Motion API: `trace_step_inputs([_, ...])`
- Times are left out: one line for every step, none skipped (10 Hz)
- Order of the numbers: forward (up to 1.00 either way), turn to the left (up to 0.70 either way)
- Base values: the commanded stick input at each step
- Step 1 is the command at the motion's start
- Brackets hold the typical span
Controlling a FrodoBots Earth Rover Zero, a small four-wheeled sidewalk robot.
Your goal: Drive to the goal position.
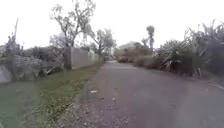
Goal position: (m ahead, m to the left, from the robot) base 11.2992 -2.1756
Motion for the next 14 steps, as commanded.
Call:
trace_step_inputs([0.70,-0.14])
trace_step_inputs([0.70,-0.14])
trace_step_inputs([0.70,-0.14])
trace_step_inputs([0.70,-0.14])
trace_step_inputs([0.70,-0.14])
trace_step_inputs([0.70,-0.14])
trace_step_inputs([0.70,-0.14])
trace_step_inputs([0.70,-0.14])
trace_step_inputs([0.70,-0.14])
trace_step_inputs([0.70,-0.14])
trace_step_inputs([0.70,-0.14])
trace_step_inputs([0.70,-0.14])
trace_step_inputs([0.70,-0.14])
trace_step_inputs([0.70,-0.14])
